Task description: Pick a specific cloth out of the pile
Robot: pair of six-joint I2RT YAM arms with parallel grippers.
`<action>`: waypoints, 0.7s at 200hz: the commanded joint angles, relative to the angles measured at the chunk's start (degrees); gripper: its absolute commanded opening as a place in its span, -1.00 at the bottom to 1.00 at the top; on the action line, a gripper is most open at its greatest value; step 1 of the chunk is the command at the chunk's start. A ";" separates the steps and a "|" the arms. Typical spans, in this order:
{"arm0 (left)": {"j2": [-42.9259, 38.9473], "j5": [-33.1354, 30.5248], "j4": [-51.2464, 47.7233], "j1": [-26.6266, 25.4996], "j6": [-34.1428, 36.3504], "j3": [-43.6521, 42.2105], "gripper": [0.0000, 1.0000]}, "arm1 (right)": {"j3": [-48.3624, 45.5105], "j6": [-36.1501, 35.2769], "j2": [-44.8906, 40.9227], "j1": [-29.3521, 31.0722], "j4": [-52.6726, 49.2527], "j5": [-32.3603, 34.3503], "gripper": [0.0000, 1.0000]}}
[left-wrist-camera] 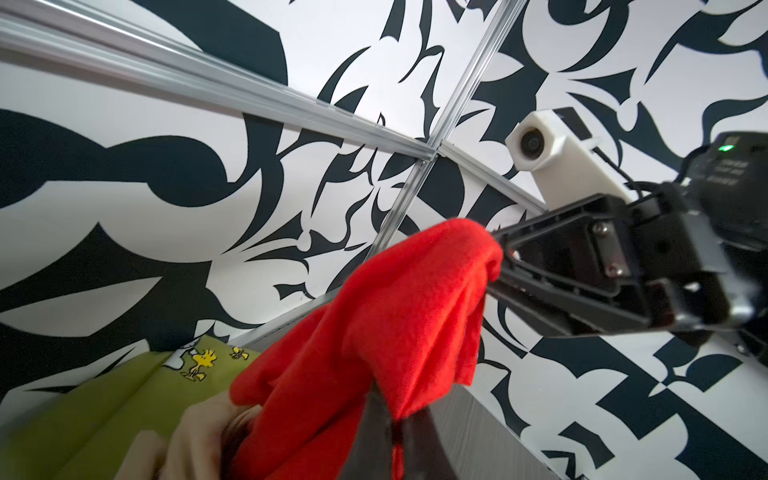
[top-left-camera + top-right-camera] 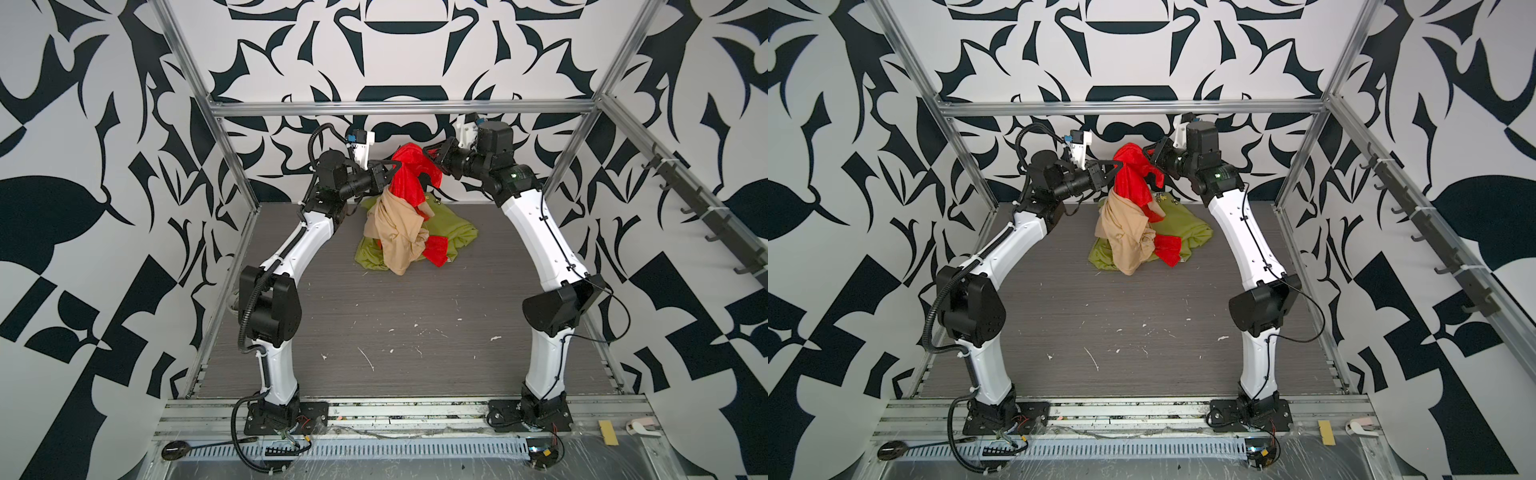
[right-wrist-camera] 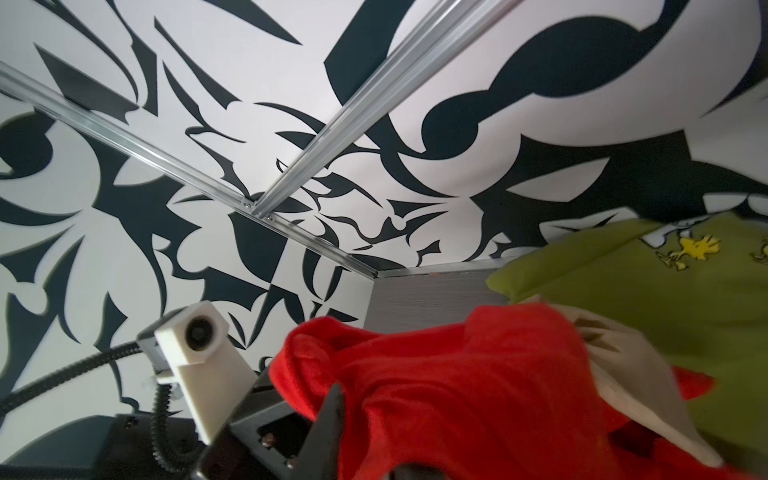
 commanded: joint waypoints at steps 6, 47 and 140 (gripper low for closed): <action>-0.19 0.71 7.01 0.61 -5.40 2.38 -1.00 | 2.44 -1.64 -1.11 -0.36 -0.03 -1.18 -0.13; 0.64 -0.77 10.17 1.07 -9.34 2.92 -1.00 | -1.49 -3.94 -3.89 -0.70 -0.11 -0.95 0.06; 4.65 -2.94 14.06 1.33 -13.62 7.65 -1.00 | -13.02 -5.68 -11.19 -1.12 3.54 -0.45 0.06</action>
